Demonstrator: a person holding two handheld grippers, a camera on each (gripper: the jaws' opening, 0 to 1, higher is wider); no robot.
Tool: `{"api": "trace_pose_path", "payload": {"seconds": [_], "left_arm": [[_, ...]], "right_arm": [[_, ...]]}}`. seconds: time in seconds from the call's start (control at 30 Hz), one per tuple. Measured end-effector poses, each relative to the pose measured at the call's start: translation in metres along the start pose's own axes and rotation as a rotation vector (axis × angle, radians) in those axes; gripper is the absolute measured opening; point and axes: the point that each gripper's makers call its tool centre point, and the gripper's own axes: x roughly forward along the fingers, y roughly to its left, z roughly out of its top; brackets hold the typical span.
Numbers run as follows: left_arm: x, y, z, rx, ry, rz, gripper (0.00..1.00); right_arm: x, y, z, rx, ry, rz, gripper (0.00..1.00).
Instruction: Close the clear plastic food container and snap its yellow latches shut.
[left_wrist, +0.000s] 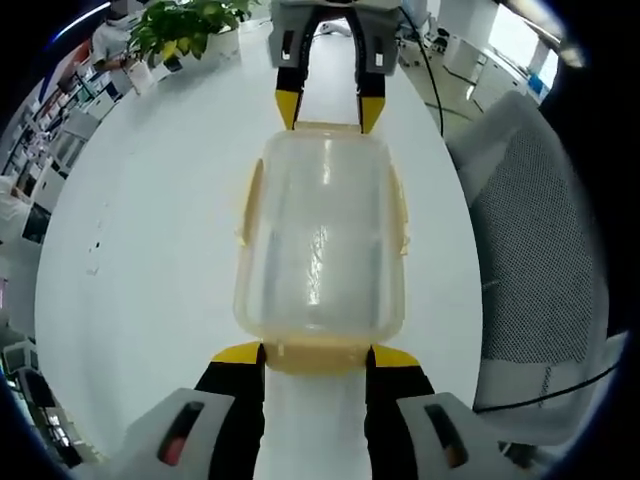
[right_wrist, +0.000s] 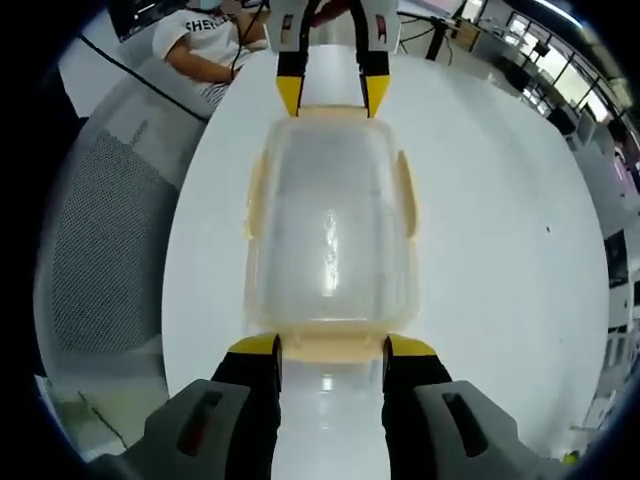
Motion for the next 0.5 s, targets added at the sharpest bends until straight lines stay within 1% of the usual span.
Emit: {"api": "trace_pose_path", "payload": {"seconds": [0.13, 0.23, 0.37, 0.5], "left_arm": [[0.002, 0.0, 0.006, 0.005, 0.0, -0.004, 0.33], [0.005, 0.001, 0.011, 0.009, -0.011, -0.005, 0.33], [0.008, 0.0, 0.018, 0.009, -0.016, -0.009, 0.33], [0.008, -0.001, 0.022, 0.007, -0.025, -0.014, 0.33]], "right_arm": [[-0.003, -0.002, -0.006, 0.0, -0.006, -0.005, 0.36], [-0.006, -0.002, -0.012, 0.007, -0.008, -0.007, 0.36], [-0.007, -0.001, -0.017, 0.002, 0.004, -0.01, 0.36], [-0.01, -0.001, -0.021, 0.004, 0.0, -0.008, 0.36]]}}
